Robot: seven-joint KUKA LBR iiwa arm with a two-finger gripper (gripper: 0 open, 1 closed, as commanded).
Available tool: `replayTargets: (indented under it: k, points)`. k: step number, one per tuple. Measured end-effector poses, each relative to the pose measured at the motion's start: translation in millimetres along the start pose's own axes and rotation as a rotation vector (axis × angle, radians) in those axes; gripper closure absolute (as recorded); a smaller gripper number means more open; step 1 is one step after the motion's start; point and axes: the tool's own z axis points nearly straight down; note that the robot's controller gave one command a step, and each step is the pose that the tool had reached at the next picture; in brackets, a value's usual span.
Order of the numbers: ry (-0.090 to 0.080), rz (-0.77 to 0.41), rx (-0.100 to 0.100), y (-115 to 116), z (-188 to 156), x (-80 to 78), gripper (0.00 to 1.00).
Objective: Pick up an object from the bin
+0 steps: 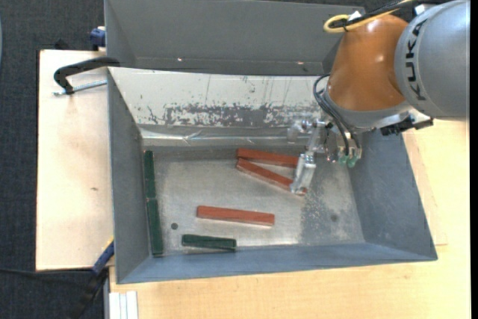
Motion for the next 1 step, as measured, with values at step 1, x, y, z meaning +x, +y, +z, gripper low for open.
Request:
replayTargets:
  k: [1]
  points:
    - [0.001,-0.115,0.000,22.0,77.4,-15.9,0.00]
